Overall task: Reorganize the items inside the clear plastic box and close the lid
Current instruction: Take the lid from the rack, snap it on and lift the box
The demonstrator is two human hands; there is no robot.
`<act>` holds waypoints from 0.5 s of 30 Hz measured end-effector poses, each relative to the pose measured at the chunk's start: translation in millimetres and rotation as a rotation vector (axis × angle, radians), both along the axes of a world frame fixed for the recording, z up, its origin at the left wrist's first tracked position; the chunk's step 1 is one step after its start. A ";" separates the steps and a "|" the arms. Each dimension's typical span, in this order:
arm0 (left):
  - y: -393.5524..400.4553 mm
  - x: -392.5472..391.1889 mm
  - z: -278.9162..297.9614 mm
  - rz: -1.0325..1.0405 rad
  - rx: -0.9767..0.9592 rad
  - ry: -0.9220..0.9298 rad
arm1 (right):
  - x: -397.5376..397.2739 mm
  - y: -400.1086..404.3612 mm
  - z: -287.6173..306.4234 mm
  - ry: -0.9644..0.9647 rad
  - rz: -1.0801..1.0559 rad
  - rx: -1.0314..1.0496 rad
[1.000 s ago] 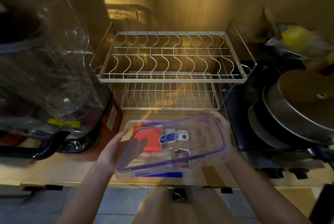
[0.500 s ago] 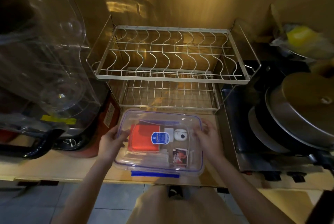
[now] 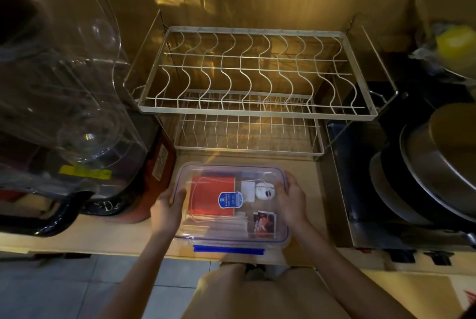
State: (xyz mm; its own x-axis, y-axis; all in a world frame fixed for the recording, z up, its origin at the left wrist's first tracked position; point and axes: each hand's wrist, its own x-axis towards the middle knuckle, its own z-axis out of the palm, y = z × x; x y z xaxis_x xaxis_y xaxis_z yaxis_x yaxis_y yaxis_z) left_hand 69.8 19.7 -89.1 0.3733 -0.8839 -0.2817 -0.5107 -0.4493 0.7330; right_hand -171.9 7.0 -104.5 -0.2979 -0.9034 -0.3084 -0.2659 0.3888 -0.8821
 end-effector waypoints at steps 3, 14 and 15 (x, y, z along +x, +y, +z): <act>-1.0 -1.4 -4.4 -0.004 -0.018 0.007 | -0.1 -1.4 -3.0 -0.015 0.003 0.018; -0.3 2.4 -8.0 0.066 0.036 0.090 | 1.1 0.3 -8.5 0.119 0.098 -0.034; 0.1 3.0 -8.5 0.057 0.036 0.090 | 0.8 0.8 -11.2 0.128 0.104 -0.027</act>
State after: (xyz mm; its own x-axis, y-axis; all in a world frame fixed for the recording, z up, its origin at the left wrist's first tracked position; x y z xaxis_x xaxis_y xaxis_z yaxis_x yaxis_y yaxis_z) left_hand 72.8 19.8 -97.6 0.3942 -0.8508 -0.3475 -0.4163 -0.5024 0.7578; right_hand -171.1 7.8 -115.7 -0.2371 -0.9389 -0.2494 -0.4141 0.3299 -0.8483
